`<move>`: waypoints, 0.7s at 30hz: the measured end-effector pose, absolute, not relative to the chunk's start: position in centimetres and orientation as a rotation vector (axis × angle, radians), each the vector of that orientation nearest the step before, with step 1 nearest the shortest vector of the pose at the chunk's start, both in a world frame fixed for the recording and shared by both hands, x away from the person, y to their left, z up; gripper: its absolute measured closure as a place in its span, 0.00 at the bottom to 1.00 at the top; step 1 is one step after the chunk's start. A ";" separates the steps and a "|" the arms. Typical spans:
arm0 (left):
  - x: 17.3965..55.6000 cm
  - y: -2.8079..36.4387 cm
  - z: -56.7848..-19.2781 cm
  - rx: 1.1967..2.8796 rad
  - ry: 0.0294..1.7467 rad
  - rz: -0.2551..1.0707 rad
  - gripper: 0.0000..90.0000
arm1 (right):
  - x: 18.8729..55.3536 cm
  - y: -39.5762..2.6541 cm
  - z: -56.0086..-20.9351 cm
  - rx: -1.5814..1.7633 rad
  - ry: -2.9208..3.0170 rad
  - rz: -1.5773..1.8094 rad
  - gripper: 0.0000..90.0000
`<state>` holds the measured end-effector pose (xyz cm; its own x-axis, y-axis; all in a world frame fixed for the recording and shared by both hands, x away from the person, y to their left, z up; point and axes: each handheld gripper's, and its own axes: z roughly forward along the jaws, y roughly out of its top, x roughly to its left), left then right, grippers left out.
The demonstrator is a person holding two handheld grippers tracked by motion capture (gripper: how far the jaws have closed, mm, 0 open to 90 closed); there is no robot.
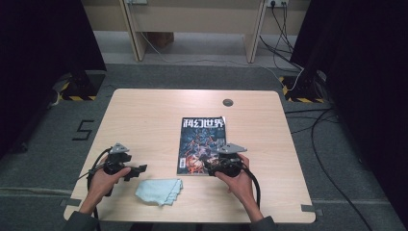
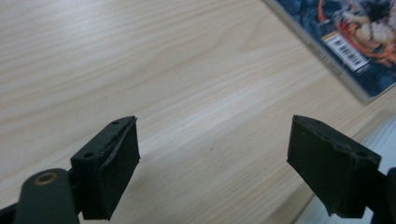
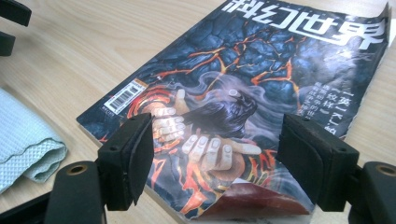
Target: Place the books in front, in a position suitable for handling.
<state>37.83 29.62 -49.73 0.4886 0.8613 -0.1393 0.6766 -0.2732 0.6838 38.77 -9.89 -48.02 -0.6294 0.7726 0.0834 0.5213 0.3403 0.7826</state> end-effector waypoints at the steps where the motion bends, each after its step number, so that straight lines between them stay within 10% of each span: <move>1: 37.7 30.0 -49.9 2.032 1.276 0.342 0.18 | 38.7 -9.9 -48.1 1.148 2.310 1.176 0.30; 21: 37.1 31.5 -51.2 2.066 1.323 0.408 0.16 | 37.5 -7.3 -47.9 1.073 2.376 1.223 0.30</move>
<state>37.14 31.51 -51.23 0.4443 0.8923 -0.0796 0.6927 -0.2858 0.6622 37.47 -7.29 -47.95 -0.6929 0.7144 0.0975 0.4946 0.3726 0.7852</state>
